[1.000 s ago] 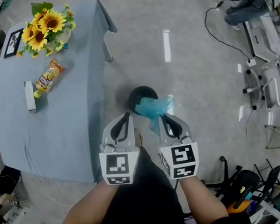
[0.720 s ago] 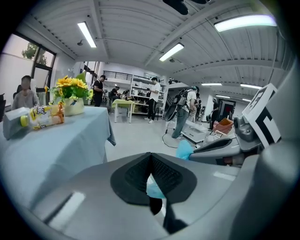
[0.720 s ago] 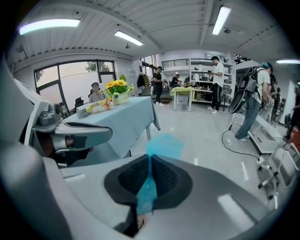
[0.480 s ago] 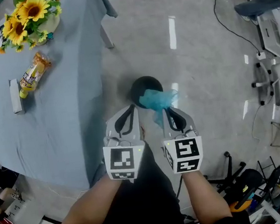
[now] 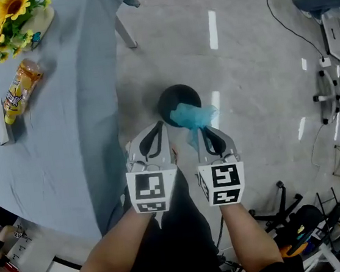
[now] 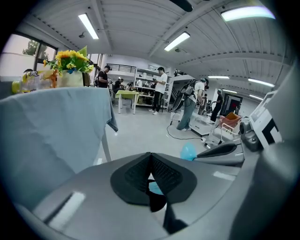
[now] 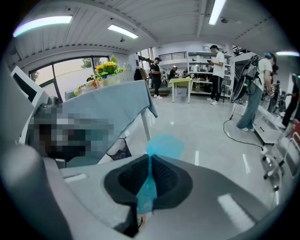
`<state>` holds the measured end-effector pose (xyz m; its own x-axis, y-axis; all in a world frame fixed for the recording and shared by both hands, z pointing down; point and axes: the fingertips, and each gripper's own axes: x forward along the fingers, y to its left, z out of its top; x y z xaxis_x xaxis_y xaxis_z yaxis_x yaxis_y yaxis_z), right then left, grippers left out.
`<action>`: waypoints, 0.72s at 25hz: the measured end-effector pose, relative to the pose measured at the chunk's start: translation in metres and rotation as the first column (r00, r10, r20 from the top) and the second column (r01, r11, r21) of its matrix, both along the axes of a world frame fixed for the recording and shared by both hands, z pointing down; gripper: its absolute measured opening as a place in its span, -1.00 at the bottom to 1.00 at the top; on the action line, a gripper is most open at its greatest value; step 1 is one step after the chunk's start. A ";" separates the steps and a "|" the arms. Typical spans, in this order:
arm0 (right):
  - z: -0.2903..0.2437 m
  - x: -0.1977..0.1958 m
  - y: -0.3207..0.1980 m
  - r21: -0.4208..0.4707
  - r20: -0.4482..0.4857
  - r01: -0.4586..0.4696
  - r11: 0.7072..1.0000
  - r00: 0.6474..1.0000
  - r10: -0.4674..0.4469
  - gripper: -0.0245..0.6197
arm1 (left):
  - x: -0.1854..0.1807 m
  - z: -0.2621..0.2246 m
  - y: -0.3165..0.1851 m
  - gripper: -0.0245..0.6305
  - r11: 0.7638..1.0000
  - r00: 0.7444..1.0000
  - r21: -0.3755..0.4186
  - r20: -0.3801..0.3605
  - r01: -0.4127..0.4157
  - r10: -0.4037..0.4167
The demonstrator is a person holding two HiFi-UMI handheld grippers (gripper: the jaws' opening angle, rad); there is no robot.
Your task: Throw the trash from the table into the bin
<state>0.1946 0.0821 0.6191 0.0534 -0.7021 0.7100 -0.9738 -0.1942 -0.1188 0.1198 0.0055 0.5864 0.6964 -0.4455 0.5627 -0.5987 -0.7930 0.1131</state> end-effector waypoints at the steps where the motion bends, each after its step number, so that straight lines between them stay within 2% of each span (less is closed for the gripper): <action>1: 0.006 0.000 0.000 -0.003 0.002 -0.001 1.000 1.000 0.001 -0.87 | 0.000 0.006 -0.001 -0.90 1.000 1.000 -0.002 0.003 0.004 -0.004; 18: 0.100 0.019 -0.011 -0.053 0.024 -0.028 0.998 0.999 0.029 -0.87 | -0.003 0.097 -0.019 -0.90 0.999 0.993 -0.030 0.119 0.013 -0.009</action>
